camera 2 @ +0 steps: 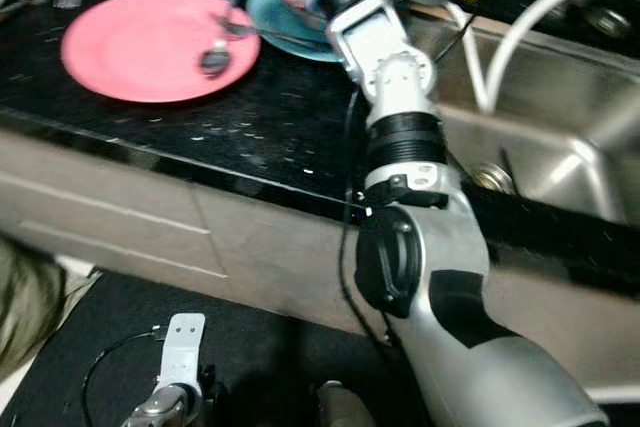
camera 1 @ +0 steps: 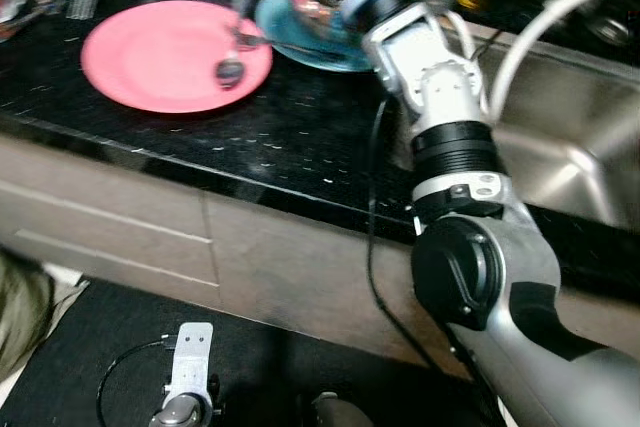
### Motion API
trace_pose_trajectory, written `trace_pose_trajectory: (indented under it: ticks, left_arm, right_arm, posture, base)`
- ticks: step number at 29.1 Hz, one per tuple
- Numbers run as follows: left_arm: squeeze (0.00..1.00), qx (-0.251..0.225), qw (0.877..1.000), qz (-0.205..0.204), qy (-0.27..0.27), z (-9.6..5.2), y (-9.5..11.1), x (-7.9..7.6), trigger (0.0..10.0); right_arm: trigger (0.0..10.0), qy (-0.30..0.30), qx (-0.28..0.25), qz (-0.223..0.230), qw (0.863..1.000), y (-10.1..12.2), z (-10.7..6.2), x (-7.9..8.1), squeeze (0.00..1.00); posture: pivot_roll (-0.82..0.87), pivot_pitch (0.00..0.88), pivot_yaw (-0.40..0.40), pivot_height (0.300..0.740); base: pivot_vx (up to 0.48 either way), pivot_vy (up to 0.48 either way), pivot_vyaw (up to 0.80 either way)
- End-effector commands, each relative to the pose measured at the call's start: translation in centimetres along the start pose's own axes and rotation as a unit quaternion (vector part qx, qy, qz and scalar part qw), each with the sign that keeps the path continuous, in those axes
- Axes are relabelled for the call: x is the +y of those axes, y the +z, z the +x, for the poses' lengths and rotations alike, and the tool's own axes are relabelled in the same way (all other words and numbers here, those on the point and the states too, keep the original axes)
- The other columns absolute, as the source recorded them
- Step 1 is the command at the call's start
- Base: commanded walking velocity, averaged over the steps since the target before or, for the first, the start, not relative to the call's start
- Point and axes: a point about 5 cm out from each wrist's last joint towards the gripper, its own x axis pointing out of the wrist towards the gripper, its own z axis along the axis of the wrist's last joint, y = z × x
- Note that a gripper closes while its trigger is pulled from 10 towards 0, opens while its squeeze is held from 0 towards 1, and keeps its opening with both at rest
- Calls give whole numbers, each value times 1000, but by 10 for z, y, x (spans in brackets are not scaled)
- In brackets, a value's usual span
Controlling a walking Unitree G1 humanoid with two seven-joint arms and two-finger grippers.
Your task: Kitchen organization
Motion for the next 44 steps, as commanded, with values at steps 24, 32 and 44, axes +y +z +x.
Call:
trace_pose_trajectory:
  ticks: [24, 32, 44]
  left_arm:
    - [0, 22, 1000, 13, -13, -2, -12, -6, 10000]
    - [0, 27, 999, 19, -16, -1, -11, -12, 10000]
    - [0, 34, 999, 25, -13, -2, -14, -11, 10000]
  right_arm:
    - [0, -90, 109, -307, 941, -6, -31, -13, 0]
    - [10000, -192, 201, -494, 824, -7, -56, -45, 0]
    - [10000, -215, 216, -513, 802, -37, -66, -57, 1000]
  posture:
    - [75, 170, -90, 740]
    - [74, 135, -108, 740]
    - [104, 83, -106, 740]
  base:
    - [0, 0, -767]
    - [0, 0, 0]
    - [0, 0, 0]
